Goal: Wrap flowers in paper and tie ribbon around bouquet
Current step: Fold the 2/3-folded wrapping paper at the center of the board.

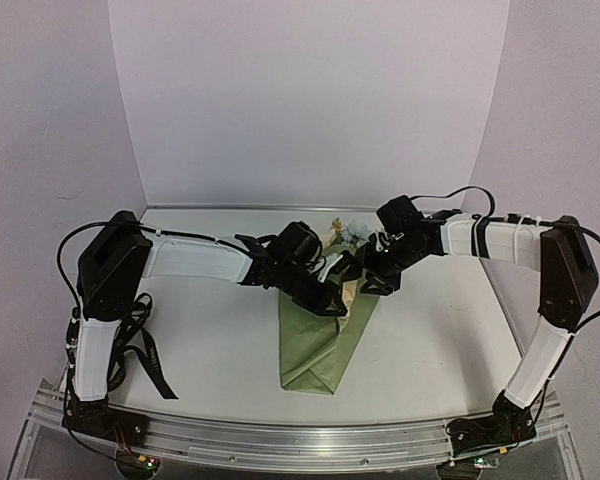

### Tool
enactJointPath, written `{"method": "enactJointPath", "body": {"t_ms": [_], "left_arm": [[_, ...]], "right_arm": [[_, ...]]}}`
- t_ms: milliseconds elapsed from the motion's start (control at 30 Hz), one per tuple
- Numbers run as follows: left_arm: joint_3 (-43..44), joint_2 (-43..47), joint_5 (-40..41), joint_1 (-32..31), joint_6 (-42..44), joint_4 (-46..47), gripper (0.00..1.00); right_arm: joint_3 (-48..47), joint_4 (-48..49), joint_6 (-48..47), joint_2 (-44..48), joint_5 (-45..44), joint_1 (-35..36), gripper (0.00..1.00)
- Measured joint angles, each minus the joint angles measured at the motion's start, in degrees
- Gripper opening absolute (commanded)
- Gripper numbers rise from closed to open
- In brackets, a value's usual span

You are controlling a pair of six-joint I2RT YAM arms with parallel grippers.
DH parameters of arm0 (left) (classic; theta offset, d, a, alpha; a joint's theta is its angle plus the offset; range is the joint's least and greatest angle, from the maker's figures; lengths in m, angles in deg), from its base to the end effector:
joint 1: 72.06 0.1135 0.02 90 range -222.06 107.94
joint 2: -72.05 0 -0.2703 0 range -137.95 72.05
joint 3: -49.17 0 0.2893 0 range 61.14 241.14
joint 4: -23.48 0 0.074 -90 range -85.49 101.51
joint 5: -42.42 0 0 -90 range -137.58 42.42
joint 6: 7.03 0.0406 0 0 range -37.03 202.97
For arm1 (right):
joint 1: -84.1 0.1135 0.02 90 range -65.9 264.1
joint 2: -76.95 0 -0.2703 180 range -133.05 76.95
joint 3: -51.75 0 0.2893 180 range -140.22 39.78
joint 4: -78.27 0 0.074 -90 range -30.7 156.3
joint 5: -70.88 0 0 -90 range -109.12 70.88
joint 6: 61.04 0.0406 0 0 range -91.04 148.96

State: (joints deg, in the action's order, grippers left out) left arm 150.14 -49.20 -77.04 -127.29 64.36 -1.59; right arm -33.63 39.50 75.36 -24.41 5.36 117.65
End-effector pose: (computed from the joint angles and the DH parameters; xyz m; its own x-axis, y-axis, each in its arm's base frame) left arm 0.2736 -0.4290 0.1665 -0.6756 0.4860 -0.5544 0.7352 0.3880 -0.5559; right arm 0.3369 0.2436 0.2083 -0.9779 0.1423 -0.1530 0.0085 0.7588 0.6513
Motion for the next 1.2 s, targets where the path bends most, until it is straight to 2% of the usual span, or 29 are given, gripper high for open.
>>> {"method": "enactJointPath", "body": {"t_ms": [167,333,433,567,800,1033,1200], "left_arm": [[-0.9,0.0,-0.4,-0.2,0.5,0.7,0.0],[-1.4,0.0,-0.4,-0.3,0.8,1.8,0.0],[-1.5,0.0,-0.4,-0.5,0.9,2.4,0.0],[-2.0,0.1,-0.3,-0.5,0.9,3.2,0.0],[-3.3,0.2,-0.3,-0.5,1.4,4.2,0.0],[-3.3,0.2,-0.6,-0.5,3.3,4.2,0.0],[-3.3,0.2,-1.3,-0.5,4.5,4.3,0.0]], "right_arm": [[1.5,3.4,1.5,-0.1,0.7,-0.1,0.43],[3.0,6.1,2.7,-0.3,0.8,-0.1,0.28],[3.4,6.7,3.0,-0.3,1.0,-0.1,0.25],[4.1,7.4,2.9,-0.3,1.3,-0.2,0.44],[8.3,8.6,2.0,0.1,2.0,-0.4,0.6],[11.1,9.0,0.8,4.1,2.6,-0.4,0.61],[11.1,11.1,1.8,3.5,4.2,-0.4,0.5]]}}
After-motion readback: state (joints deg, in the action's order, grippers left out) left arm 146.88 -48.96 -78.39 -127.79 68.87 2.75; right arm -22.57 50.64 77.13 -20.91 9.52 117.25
